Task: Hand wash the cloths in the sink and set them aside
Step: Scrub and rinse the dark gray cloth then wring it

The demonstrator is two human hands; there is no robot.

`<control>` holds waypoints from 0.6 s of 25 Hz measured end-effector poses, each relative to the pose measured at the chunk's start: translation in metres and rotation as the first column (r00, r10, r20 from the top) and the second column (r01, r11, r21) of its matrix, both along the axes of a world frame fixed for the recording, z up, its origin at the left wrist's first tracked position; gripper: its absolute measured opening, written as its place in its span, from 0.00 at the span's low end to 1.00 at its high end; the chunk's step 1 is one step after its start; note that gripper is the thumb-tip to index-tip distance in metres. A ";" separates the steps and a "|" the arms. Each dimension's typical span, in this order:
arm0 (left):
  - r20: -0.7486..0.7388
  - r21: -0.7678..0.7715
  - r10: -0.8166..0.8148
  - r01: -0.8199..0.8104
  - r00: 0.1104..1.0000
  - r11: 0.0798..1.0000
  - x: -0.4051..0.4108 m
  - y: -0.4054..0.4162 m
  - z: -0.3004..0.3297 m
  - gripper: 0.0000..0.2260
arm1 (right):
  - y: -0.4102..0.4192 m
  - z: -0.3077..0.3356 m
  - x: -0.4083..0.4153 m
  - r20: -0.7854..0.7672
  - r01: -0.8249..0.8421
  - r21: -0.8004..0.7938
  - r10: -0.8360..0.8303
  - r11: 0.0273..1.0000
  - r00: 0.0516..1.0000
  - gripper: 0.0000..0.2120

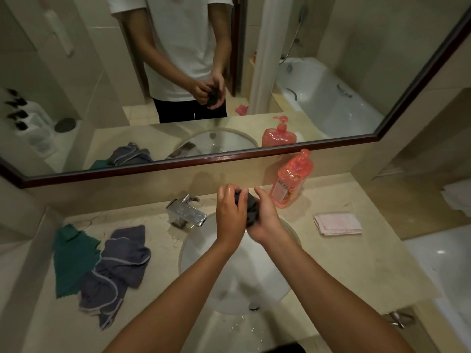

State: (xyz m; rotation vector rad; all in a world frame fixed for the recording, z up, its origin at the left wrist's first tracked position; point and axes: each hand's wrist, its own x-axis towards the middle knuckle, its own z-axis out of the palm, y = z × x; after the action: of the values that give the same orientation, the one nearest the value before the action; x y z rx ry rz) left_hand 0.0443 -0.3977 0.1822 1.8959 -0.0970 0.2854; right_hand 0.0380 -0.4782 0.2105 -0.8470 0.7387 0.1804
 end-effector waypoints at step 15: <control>-0.104 0.011 0.096 -0.095 0.990 0.995 0.010 -0.040 0.019 0.22 | -0.022 -0.015 0.018 0.190 0.087 -0.710 0.071 0.699 0.979 0.28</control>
State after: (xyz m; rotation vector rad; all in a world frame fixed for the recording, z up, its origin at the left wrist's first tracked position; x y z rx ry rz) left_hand 0.0540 -0.4381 0.2012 1.9212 0.0632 0.2505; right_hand 0.0560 -0.5003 0.1955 -1.5920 0.6120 -0.2320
